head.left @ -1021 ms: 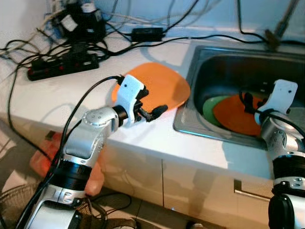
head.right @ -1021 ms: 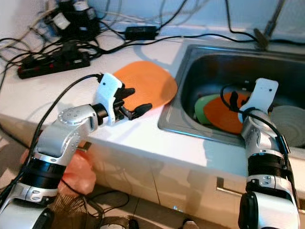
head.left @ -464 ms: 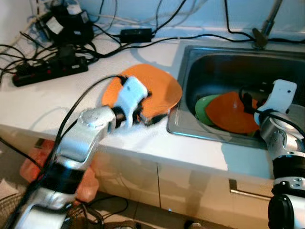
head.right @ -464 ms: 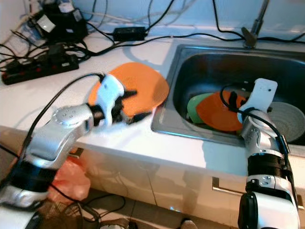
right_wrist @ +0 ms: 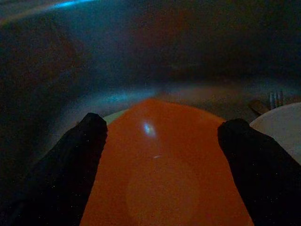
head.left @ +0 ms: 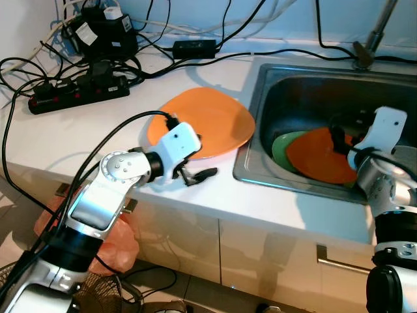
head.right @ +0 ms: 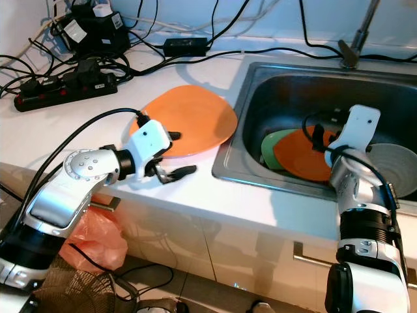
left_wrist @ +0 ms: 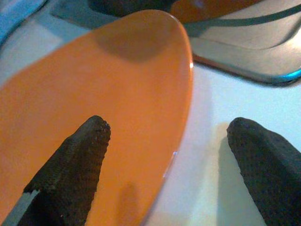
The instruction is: Kitchen organization
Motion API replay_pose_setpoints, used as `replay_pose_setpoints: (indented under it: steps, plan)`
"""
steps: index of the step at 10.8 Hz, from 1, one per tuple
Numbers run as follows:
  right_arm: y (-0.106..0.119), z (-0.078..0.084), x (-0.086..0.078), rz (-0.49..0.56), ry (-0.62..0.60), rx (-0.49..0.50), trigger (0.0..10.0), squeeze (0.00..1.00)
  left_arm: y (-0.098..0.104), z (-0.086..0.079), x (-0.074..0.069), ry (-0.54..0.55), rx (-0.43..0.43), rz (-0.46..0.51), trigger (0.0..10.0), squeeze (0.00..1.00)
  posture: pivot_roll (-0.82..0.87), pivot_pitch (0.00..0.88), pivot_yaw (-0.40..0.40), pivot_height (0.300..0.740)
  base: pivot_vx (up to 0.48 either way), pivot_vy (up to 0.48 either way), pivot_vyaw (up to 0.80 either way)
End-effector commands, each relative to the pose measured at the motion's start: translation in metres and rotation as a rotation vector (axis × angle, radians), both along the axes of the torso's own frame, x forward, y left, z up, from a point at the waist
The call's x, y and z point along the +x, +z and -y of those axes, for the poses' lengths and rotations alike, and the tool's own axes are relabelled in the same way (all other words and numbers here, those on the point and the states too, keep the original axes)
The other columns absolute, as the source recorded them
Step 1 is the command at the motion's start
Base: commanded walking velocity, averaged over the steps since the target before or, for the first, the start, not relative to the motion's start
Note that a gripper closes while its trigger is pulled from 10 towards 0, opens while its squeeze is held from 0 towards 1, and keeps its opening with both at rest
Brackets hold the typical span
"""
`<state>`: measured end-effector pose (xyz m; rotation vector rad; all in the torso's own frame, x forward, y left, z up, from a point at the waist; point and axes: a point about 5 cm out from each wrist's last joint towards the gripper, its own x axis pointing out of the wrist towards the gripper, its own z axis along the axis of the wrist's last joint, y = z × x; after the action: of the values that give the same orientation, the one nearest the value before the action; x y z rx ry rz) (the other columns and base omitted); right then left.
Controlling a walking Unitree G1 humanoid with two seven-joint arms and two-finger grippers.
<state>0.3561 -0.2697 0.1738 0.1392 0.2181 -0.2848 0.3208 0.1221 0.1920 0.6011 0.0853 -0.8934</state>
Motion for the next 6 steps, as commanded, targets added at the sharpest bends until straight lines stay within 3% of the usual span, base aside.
replay_pose_setpoints:
  steps: [1,2,6]
  plan:
    - [0.017,-0.003,0.002,0.040,0.020,0.011,10.0,0.00,-0.005,-0.008,0.005,0.031,0.083,0.027,10.0,0.00,0.09,0.085,0.101,0.740,0.000,0.000,0.00]
    - [0.024,-0.011,0.001,0.019,0.114,0.001,10.0,0.00,-0.007,-0.011,0.008,0.044,0.108,0.049,10.0,0.00,0.10,0.087,0.097,0.740,0.000,0.000,0.00]
    - [0.036,-0.040,-0.032,-0.086,0.607,-0.056,10.0,0.00,-0.020,-0.017,0.011,0.007,0.198,0.081,10.0,0.00,0.08,0.089,0.104,0.740,0.000,0.000,0.00]
